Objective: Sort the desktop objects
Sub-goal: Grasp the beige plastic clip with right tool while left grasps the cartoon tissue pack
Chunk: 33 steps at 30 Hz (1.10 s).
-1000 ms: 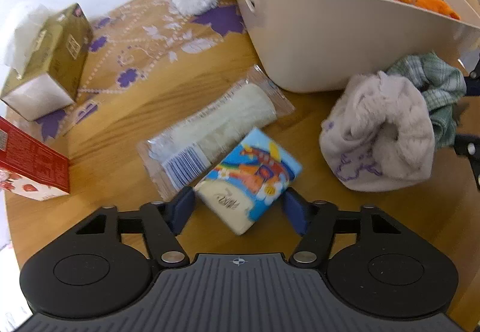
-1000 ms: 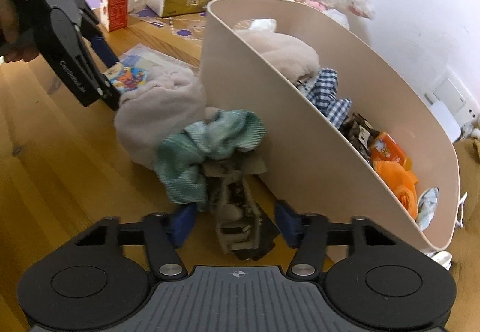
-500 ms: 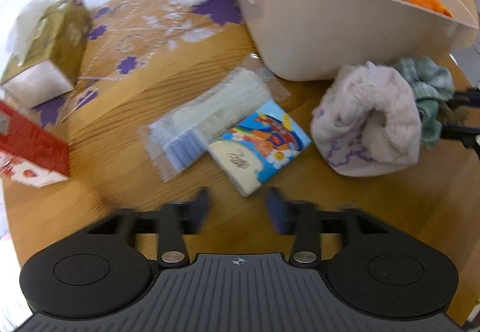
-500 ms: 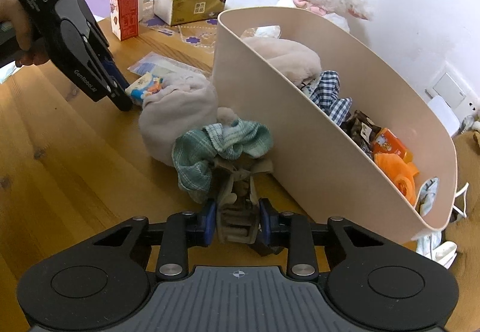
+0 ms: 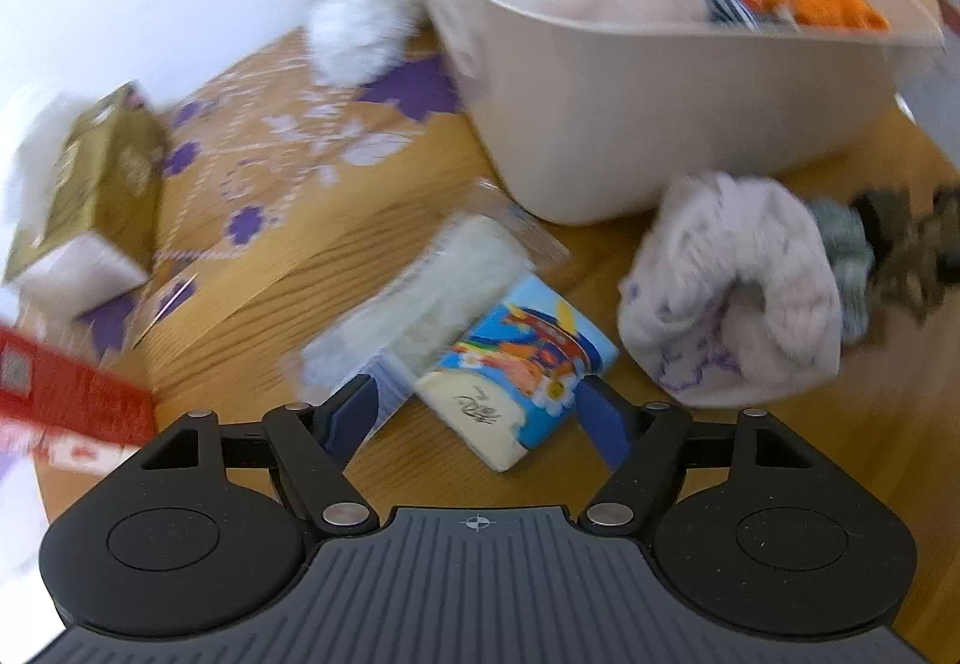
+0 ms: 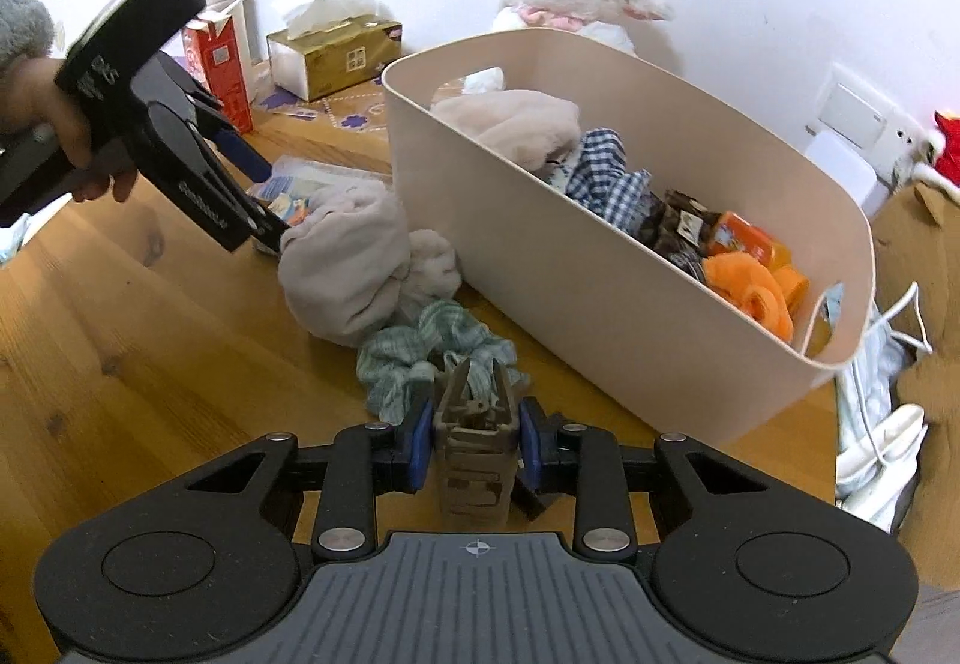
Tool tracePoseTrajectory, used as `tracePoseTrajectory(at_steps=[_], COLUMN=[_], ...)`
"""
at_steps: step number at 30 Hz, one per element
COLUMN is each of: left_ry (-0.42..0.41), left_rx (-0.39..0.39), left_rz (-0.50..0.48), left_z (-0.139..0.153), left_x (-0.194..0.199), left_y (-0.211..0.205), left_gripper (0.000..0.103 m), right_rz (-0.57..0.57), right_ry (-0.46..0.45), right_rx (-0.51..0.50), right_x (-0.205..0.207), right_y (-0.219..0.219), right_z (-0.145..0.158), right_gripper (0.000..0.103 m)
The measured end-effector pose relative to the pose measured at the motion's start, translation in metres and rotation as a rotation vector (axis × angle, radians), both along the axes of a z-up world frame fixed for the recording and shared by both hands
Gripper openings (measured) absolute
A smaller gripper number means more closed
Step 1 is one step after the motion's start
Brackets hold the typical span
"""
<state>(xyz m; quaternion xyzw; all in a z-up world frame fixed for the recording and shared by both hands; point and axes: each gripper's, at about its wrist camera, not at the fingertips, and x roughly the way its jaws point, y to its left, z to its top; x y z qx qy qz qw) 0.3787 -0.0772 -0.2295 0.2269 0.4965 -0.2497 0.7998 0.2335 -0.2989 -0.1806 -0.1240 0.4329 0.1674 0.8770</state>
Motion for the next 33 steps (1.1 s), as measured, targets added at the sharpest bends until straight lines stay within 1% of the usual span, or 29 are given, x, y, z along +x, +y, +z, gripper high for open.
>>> tracePoseTrajectory(at_steps=[2,4,7,8,9,10,12,15,20,22,23,24,25,26,29,31,32,33], left_ry=[0.014,0.009,0.023,0.024,0.032,0.053,0.063,0.074,0.087,0.071,0.059,0.042,0.033,0.025,0.008,0.005,0.036,0.061], left_rx=[0.040,0.036,0.024,0.019,0.006,-0.016,-0.023,-0.018,-0.037,-0.024,-0.015,0.002,0.019,0.025,0.006,-0.029,-0.065,-0.076], left_rz=[-0.040,-0.056,-0.062,-0.069,-0.076,-0.083,-0.087,-0.090,-0.079,-0.084,-0.083,-0.075,-0.065,-0.057,-0.068,-0.088,-0.088,-0.078], left_z=[-0.008,-0.010,-0.010,-0.010,-0.010,-0.009,-0.008,-0.007,-0.007,-0.008,-0.009,-0.010,-0.011,-0.011,-0.012,-0.012,-0.010,-0.010], left_x=[0.001,0.002,0.005,0.005,0.004,0.004,0.004,0.002,-0.002,-0.004,-0.005,-0.004,-0.003,-0.003,0.000,0.000,0.002,0.004], left_y=[-0.004,-0.005,-0.006,-0.006,-0.006,-0.005,-0.005,-0.006,-0.004,-0.005,-0.007,-0.008,-0.009,-0.010,-0.014,-0.016,-0.016,-0.015], left_gripper=[0.076,0.078,0.078,0.076,0.065,0.063,0.055,0.052,0.051,0.053,0.061,0.072,0.077,0.080,0.079,0.068,0.051,0.049], right_rz=[-0.009,-0.023,-0.048,-0.056,-0.064,-0.072,-0.084,-0.095,-0.111,-0.119,-0.122,-0.124,-0.125,-0.125,-0.132,-0.138,-0.141,-0.145], right_ry=[0.003,0.002,-0.003,-0.004,-0.007,-0.010,-0.016,-0.024,-0.034,-0.036,-0.037,-0.037,-0.037,-0.037,-0.040,-0.043,-0.045,-0.048], right_rx=[0.007,0.015,0.037,0.044,0.051,0.056,0.067,0.078,0.086,0.091,0.094,0.096,0.096,0.095,0.097,0.099,0.100,0.100], right_x=[-0.002,-0.004,-0.005,-0.006,-0.008,-0.008,-0.010,-0.013,-0.014,-0.014,-0.014,-0.015,-0.015,-0.014,-0.015,-0.016,-0.017,-0.017], right_y=[-0.004,-0.008,-0.015,-0.017,-0.020,-0.022,-0.025,-0.027,-0.028,-0.028,-0.028,-0.028,-0.028,-0.028,-0.029,-0.030,-0.030,-0.031], right_z=[0.000,0.001,0.004,0.005,0.006,0.007,0.010,0.013,0.016,0.017,0.017,0.017,0.017,0.017,0.018,0.018,0.019,0.020], right_gripper=[0.028,0.028,0.028,0.028,0.028,0.028,0.028,0.028,0.028,0.028,0.028,0.028,0.028,0.028,0.028,0.028,0.028,0.028])
